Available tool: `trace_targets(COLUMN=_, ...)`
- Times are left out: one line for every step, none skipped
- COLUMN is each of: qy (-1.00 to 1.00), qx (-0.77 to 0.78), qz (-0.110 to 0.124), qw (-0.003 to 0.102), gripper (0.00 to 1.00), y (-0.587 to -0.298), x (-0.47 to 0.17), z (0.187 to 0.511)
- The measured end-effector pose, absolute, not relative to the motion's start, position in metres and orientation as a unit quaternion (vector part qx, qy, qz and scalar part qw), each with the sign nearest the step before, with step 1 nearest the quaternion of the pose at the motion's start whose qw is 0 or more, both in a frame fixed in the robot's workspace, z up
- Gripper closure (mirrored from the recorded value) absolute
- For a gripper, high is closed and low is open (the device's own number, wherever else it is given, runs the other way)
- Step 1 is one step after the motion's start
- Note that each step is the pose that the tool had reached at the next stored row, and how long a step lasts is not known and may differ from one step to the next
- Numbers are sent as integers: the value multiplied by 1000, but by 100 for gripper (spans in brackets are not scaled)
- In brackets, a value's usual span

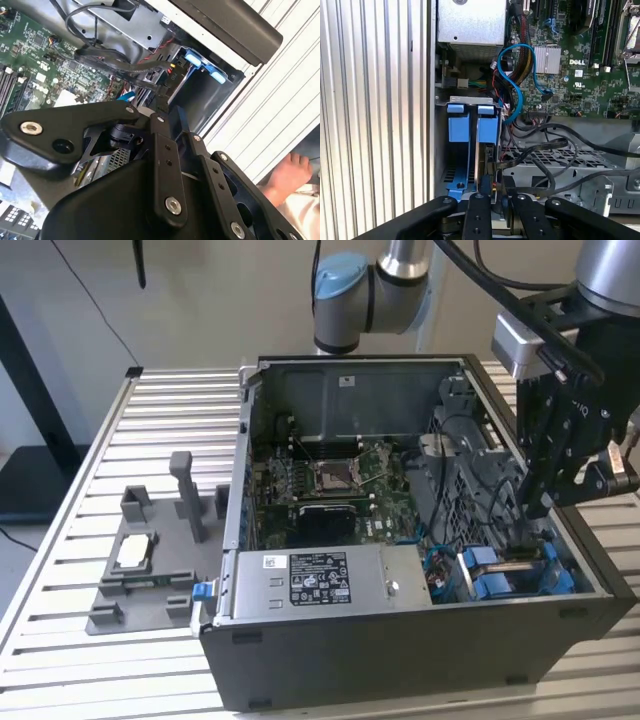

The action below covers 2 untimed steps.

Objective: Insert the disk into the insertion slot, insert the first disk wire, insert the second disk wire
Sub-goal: 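Insert the second disk wire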

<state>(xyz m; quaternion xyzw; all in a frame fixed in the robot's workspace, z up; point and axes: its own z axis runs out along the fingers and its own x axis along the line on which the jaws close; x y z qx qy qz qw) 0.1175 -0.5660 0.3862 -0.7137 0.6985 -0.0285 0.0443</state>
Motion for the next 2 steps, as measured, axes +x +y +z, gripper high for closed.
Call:
trace_targets(qy=698, qx=-714, qz=-29, qw=44, gripper=76, y=-566, x=117, z=386)
trace_targets(qy=698, qx=-714, qz=-29, qw=44, gripper=76, y=-566, x=117, z=386)
